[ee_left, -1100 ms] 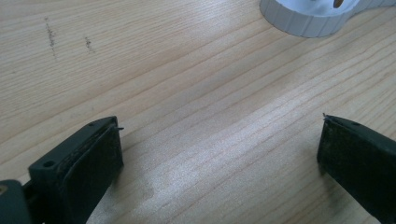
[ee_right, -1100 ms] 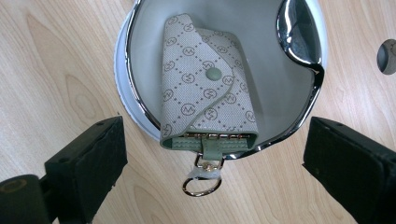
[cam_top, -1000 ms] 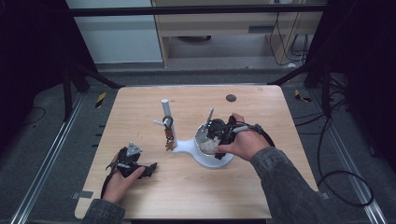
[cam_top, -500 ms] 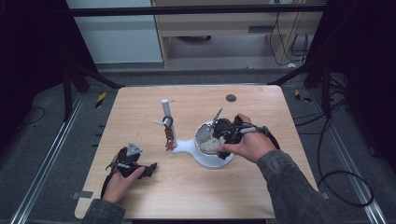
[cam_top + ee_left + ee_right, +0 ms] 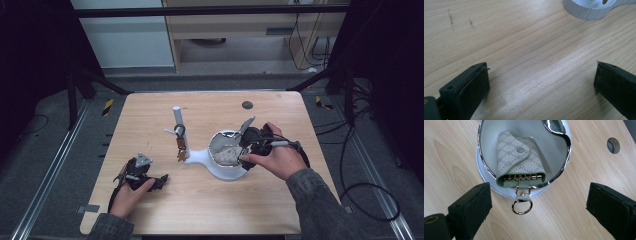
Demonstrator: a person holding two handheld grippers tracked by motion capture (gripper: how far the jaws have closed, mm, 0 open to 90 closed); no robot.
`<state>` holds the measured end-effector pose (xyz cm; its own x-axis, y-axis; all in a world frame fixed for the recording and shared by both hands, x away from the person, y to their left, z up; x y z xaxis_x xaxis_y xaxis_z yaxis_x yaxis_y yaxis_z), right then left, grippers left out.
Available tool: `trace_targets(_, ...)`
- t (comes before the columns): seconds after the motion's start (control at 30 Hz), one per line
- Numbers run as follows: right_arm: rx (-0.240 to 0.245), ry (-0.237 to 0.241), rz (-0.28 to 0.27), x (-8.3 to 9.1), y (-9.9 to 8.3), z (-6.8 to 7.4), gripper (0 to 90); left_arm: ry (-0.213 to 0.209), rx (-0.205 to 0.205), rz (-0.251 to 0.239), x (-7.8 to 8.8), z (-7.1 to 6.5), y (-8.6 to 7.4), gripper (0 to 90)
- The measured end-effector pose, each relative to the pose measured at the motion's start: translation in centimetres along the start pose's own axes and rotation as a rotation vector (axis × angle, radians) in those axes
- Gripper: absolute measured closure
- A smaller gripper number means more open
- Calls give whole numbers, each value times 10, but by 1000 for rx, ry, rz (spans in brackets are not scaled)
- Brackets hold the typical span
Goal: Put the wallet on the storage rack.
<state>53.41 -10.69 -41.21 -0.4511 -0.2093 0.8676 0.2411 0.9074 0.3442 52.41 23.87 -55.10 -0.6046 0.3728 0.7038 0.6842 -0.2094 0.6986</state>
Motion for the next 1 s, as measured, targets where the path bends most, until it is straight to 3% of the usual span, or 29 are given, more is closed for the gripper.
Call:
trace_targets(0.43, -91, -40, -62, 1, -35, -5, 79, 0, 0, 0, 0, 0, 0, 0)
trace_targets(1.0, -176, -63, -84, -8, -72, -5, 90, 0, 0, 0, 0, 0, 0, 0)
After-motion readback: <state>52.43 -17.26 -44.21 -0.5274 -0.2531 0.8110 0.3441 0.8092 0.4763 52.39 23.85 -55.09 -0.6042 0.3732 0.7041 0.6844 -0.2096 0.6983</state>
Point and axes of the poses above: each handheld gripper's, and its own axes: x roughly backward along the jaws, y roughly out of its top, z roughly to its left, the point moved 6 cm from there along -x, roughly forward along the jaws, and after that the axes turned 12 degrees about x, right-handed, at the moved point
